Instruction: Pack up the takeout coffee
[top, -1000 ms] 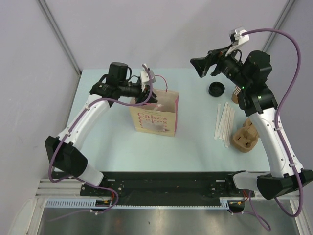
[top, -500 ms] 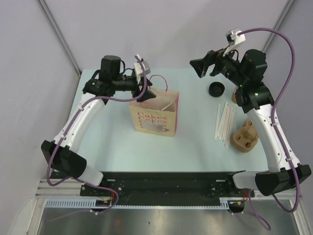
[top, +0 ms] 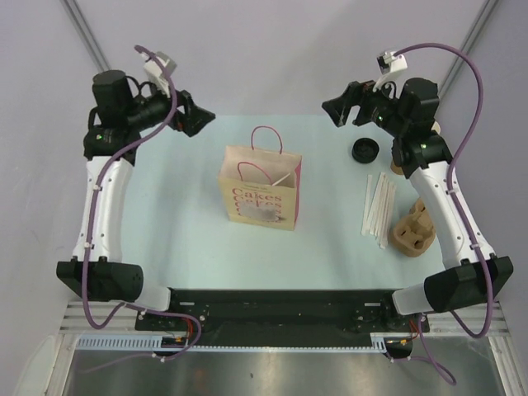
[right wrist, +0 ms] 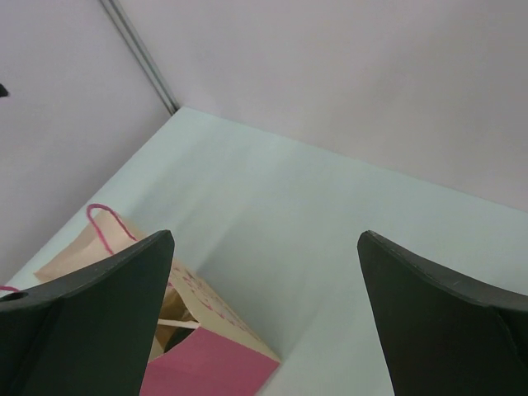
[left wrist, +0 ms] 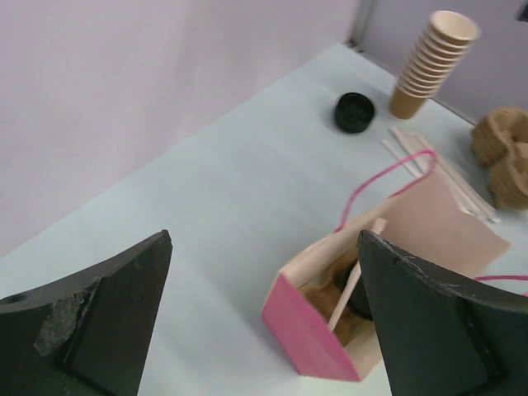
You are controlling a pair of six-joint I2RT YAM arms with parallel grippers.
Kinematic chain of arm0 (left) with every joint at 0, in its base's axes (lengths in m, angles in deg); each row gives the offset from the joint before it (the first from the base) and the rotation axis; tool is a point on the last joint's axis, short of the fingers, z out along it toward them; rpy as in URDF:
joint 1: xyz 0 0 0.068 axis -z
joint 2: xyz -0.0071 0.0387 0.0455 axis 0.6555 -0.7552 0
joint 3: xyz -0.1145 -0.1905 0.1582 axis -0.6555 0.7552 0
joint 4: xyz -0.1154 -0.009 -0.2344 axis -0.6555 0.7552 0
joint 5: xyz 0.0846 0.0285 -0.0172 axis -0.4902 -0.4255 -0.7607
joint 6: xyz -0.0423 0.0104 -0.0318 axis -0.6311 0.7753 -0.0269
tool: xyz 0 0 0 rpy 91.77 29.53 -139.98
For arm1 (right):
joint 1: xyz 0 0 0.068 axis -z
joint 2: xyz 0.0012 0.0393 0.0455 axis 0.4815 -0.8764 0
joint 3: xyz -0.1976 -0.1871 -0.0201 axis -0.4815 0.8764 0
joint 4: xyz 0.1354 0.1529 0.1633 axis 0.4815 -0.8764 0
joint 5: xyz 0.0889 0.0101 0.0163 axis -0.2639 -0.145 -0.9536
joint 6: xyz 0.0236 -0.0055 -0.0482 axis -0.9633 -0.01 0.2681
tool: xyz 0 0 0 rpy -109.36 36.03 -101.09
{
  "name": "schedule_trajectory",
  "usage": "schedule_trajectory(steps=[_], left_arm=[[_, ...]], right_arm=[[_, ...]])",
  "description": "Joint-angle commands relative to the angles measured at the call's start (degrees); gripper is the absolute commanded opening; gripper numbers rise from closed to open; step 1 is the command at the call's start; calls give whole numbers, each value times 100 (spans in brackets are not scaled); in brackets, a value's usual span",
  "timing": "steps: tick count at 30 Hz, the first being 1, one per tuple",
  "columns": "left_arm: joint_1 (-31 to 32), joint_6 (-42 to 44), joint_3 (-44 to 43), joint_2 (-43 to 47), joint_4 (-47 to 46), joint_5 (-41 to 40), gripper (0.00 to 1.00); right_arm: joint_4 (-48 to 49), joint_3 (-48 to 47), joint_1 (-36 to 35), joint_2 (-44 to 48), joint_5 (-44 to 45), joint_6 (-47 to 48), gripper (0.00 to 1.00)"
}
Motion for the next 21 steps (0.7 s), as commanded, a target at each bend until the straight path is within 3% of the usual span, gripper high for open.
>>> schedule_trajectory(steps=[1, 11, 21], left_arm=[[-655, -422, -274, 52, 704, -383, 100], [-999, 53, 217, -309, 2157, -1912, 99], [-999, 158, 2660, 296, 1314, -2361, 99]], right_arm=[[-101, -5, 168, -210, 71, -107, 100], [-1059, 258, 537, -483, 159, 191, 100], [-1429, 1514, 731, 18, 440, 745, 100]])
